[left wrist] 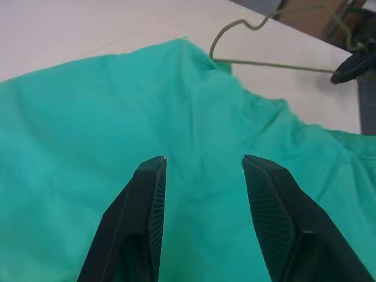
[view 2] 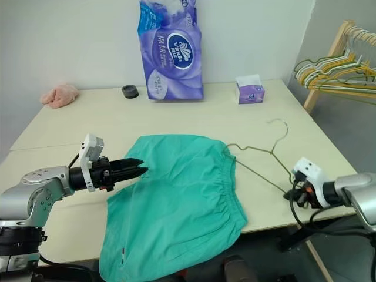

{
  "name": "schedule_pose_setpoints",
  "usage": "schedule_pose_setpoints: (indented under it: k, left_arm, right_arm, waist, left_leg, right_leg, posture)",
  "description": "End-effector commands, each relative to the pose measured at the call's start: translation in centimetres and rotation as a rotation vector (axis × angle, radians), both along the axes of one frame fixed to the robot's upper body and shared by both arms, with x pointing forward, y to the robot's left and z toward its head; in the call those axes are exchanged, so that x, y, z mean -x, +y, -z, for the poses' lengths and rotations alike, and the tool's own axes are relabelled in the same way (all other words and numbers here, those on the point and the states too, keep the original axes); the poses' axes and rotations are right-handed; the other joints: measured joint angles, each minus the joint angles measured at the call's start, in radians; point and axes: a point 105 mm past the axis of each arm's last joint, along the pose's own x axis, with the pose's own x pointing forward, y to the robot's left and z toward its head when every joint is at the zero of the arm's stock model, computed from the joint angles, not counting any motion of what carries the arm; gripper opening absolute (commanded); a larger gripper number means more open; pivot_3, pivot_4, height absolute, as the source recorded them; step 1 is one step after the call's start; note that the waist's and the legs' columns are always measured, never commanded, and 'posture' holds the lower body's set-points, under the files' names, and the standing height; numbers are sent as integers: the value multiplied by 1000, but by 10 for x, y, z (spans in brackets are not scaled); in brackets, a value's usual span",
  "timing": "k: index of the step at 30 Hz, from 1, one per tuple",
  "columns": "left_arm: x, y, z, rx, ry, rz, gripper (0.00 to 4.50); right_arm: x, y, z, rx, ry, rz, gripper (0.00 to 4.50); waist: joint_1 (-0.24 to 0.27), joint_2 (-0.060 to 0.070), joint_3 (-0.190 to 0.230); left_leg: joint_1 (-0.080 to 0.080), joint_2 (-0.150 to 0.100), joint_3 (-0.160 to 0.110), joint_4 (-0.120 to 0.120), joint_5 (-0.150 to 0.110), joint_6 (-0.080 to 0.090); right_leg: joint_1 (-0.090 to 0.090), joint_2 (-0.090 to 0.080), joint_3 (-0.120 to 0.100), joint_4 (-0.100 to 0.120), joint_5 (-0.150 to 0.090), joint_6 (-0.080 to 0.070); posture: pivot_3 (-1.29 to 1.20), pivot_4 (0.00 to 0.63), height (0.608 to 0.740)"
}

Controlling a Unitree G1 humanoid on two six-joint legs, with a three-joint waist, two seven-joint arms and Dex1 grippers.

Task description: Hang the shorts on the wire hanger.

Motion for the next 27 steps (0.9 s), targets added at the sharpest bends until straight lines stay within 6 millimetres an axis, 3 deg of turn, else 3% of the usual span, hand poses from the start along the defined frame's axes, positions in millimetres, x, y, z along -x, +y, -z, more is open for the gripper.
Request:
schedule_pose_setpoints:
  k: [1,8,13,19,27]
  left_arm:
    - [3,-9,-14,-1,-34,88,2166]
    - [6,-11,-14,-89,-77,156,2166]
    - [-6,1,-18,-99,-103,85,2166]
    - [-9,19,-17,-156,-117,36,2166]
    - [-4,15,-10,-165,-109,53,2166]
  right_arm:
    - [8,-3,-8,-30,13,31,0]
    - [22,-13,3,-34,89,73,0]
    - [13,2,0,-86,75,49,0]
    - [6,4,-8,-98,65,45,0]
    - [6,5,4,-76,101,28,0]
  waist:
    - [-7,0,0]
    - [-29,0,0]
    - [-29,0,0]
    - [-26,0,0]
    - [-22,0,0]
  left_leg:
    - [1,0,1,0,0,0]
    - [4,1,4,-2,0,0]
    - [5,1,4,-1,0,0]
    - [3,2,4,-2,0,0]
    - [3,2,4,-2,0,0]
  right_leg:
    - [0,1,0,0,0,0]
    - [1,3,3,0,0,0]
    - [1,3,3,0,0,0]
    - [0,3,3,0,-1,-1]
    - [0,1,3,0,-1,0]
  posture:
    - [-264,80,740]
    - [-262,76,740]
    - [-255,74,740]
    - [-238,67,740]
    - [-221,63,740]
